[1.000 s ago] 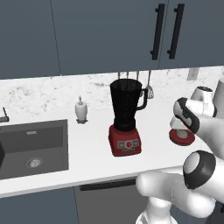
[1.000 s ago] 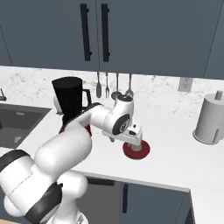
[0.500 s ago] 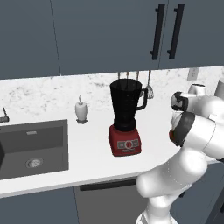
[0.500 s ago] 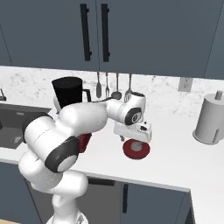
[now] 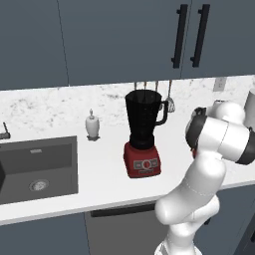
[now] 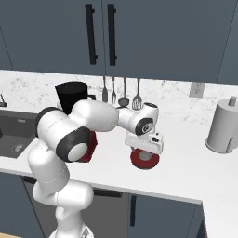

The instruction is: Close the lid blender by securely placing the lid on top.

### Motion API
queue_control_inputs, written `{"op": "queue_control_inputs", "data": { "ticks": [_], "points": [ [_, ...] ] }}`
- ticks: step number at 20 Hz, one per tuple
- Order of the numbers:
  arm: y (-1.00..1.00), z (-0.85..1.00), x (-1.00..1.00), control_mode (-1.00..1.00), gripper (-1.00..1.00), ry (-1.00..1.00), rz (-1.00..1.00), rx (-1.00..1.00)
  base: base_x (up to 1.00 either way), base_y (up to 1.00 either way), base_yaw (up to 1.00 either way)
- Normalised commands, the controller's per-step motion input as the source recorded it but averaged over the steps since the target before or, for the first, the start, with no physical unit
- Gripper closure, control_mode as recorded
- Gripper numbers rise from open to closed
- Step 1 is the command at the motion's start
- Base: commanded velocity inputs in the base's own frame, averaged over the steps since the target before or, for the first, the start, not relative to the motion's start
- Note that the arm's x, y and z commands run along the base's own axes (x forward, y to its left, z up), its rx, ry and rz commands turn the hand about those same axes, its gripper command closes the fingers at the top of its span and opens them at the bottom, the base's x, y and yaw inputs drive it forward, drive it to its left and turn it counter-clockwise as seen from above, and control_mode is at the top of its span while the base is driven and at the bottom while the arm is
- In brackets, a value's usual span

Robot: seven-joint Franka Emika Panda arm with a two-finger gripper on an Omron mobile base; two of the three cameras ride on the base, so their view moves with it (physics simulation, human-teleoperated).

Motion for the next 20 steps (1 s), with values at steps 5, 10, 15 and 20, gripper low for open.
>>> {"op": "queue_control_inputs", "data": {
  "ticks": [5, 10, 15, 20],
  "points": [
    [0.0, -0.27, 0.08, -1.0, -1.0, 0.0, 0.0, 0.0, 0.0, 0.0, 0.0],
    [0.0, -0.11, 0.09, -1.0, -1.0, 0.0, 0.0, 0.0, 0.0, 0.0, 0.0],
    [0.0, -0.12, 0.1, -1.0, -1.0, 0.0, 0.0, 0.0, 0.0, 0.0, 0.0],
    [0.0, -0.23, 0.21, -1.0, -1.0, -0.03, 0.0, 0.0, 0.0, 0.0, 0.0]
  ]
}}
